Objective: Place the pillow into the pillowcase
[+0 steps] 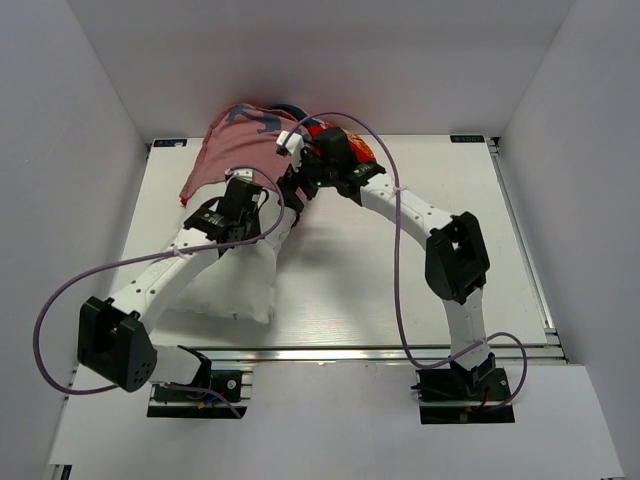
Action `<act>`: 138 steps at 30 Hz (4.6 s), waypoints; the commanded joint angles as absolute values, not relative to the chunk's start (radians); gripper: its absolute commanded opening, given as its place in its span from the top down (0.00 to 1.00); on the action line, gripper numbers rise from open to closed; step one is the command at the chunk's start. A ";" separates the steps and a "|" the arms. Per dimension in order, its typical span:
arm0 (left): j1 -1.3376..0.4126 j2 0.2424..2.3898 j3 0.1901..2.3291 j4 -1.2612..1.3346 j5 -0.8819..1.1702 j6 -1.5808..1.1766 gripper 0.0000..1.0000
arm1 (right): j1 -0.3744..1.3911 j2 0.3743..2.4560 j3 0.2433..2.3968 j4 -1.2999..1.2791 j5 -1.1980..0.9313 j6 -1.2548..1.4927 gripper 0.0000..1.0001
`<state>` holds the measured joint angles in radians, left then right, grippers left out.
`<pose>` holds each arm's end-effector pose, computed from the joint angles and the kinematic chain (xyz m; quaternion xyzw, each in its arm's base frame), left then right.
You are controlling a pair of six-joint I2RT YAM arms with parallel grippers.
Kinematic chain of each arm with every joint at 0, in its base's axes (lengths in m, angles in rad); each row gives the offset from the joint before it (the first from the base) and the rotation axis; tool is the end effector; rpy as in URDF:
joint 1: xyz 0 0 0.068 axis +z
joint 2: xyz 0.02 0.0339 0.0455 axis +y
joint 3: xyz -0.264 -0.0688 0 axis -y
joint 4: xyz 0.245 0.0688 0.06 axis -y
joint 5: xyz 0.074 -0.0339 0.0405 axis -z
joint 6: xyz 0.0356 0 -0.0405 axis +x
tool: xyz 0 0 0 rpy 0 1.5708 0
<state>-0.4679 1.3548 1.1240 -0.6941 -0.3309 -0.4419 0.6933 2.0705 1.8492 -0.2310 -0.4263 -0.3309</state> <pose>0.2555 -0.1162 0.2877 -0.0401 0.9360 0.0028 0.3498 0.3709 0.3273 0.3035 -0.5038 0.6672 0.2698 0.4777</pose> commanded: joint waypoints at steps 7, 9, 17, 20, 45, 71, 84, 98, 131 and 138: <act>-0.457 1.241 1.141 -0.678 -0.212 -0.497 1.00 | 0.735 2.172 1.986 -0.092 -0.149 -0.345 0.20; -0.457 1.224 1.134 -0.686 -0.218 -0.506 1.00 | 0.732 2.171 1.983 -0.071 -0.127 -0.350 0.45; -0.456 1.223 1.114 -0.651 -0.225 -0.520 1.00 | 0.710 2.106 1.928 -0.115 -0.228 -0.371 0.91; -0.439 1.252 1.127 -0.623 -0.204 -0.512 1.00 | 0.709 2.033 1.915 -0.192 -0.404 -0.332 1.00; -0.428 1.321 1.243 -0.192 0.284 -0.670 1.00 | 0.592 1.655 1.551 -0.249 -0.534 0.015 1.00; -0.620 1.591 1.148 0.121 0.178 -0.726 1.00 | 0.528 1.686 1.527 -0.267 -0.548 0.144 1.00; -0.623 1.362 1.055 -0.147 0.031 -0.501 0.45 | 0.420 1.574 1.498 -0.456 -0.675 -0.250 0.33; -1.067 1.347 1.184 -0.584 -0.392 -0.210 0.40 | 0.313 1.114 1.091 -0.144 -0.571 -0.316 0.11; -0.559 1.569 1.718 -0.442 0.237 -0.602 1.00 | 0.207 0.858 0.850 -0.210 -0.436 -0.175 0.11; -0.394 1.503 1.562 0.057 0.547 -1.127 1.00 | 0.207 0.861 0.813 -0.176 -0.345 -0.048 0.11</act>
<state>-0.4042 1.5581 1.6226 -0.3038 0.2985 -0.7902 0.2104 0.8593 0.8265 -0.2260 -0.4065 -0.1360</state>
